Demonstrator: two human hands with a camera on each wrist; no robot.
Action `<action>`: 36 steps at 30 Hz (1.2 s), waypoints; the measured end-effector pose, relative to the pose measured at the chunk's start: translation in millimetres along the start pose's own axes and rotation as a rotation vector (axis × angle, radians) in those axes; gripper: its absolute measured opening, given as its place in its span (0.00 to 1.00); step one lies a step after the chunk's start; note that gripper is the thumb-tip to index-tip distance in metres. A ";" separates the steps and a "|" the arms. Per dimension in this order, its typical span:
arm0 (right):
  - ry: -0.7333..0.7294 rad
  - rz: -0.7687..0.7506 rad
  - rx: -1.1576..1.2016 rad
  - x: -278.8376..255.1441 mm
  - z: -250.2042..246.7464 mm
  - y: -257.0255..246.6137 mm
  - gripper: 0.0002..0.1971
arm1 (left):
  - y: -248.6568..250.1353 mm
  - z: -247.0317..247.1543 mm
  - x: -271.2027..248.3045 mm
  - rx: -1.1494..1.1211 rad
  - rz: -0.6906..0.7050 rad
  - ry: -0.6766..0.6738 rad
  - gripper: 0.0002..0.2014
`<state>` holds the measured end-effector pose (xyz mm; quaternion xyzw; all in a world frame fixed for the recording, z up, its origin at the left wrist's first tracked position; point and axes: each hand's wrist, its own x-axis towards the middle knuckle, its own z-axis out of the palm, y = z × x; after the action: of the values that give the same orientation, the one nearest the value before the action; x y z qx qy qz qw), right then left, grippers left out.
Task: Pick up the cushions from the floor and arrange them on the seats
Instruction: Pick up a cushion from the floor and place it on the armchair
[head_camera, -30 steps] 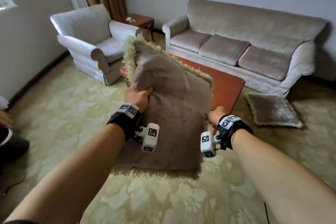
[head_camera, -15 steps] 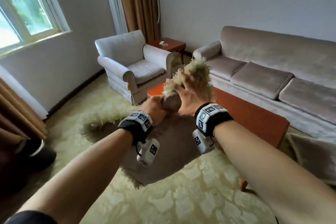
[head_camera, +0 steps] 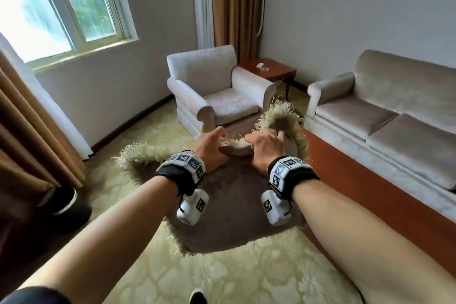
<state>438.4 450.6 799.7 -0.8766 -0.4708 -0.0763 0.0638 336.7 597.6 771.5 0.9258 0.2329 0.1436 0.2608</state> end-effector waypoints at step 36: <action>-0.280 0.257 -0.018 880.4 203.7 122.9 0.19 | -348.8 -42.7 846.7 0.218 0.019 -0.289 0.21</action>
<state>1035.9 1138.8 765.7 -0.9321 -0.3585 0.0508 -0.0009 915.8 1307.4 737.2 0.9618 0.1982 -0.0144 0.1882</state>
